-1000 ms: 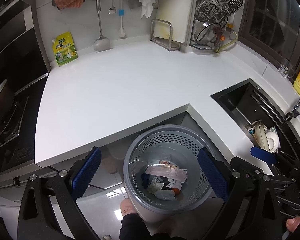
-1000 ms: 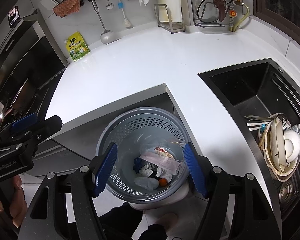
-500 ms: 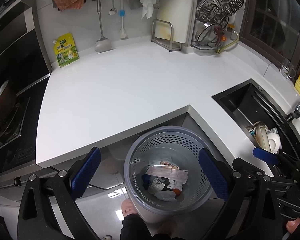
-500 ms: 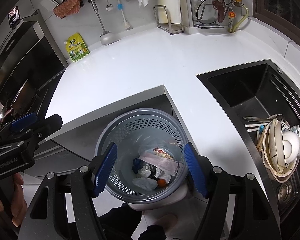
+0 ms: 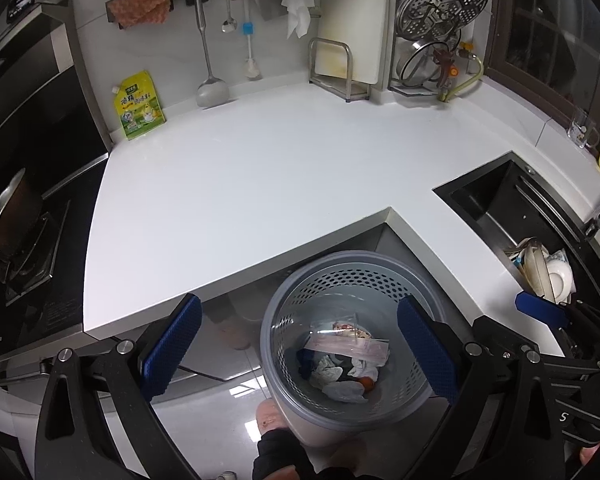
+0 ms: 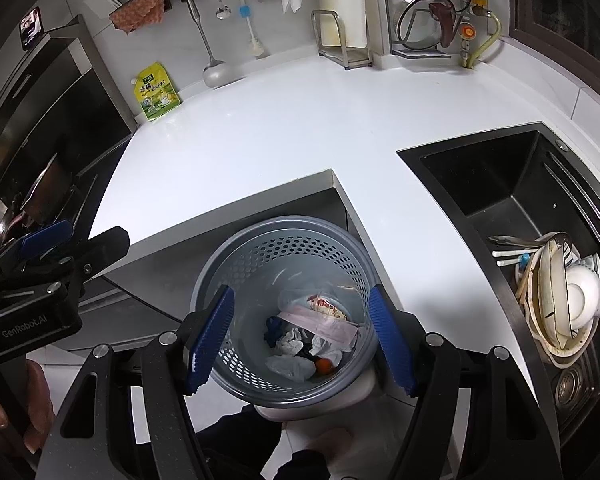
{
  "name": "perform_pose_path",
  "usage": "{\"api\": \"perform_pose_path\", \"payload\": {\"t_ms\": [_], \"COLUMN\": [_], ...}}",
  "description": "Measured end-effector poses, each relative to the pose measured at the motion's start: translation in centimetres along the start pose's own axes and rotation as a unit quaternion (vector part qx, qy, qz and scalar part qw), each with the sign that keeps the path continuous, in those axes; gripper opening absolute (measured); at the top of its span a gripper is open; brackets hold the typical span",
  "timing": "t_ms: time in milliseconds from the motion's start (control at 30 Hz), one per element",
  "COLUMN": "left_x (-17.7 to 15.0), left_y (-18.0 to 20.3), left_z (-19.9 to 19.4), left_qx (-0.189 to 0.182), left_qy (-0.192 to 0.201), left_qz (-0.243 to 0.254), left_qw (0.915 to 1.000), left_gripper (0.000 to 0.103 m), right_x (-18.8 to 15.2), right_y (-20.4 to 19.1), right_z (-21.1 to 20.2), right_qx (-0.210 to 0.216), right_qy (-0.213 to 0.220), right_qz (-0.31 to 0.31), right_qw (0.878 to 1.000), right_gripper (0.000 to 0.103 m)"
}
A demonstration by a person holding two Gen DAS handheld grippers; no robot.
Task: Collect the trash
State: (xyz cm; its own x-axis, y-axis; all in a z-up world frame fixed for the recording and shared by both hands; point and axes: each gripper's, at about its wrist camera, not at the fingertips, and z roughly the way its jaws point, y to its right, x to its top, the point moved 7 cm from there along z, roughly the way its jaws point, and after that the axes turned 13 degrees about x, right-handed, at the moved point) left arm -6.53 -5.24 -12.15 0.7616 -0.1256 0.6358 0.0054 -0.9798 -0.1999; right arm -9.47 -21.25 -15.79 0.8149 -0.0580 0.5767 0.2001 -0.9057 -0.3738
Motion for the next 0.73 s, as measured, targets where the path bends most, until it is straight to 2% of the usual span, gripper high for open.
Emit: {"api": "perform_pose_path", "payload": {"t_ms": [733], "left_x": [-0.11], "left_y": [-0.09], "left_z": [0.07], "left_qx": [-0.002], "left_qy": [-0.007], "left_qz": [-0.003], "left_qw": [1.0], "left_gripper": [0.096], "right_x": [0.01], "right_y": [0.05], "right_z": [-0.01], "right_qx": [0.001], "right_qy": [0.001], "right_qz": [0.0], "right_qw": [1.0], "right_gripper": [0.067]}}
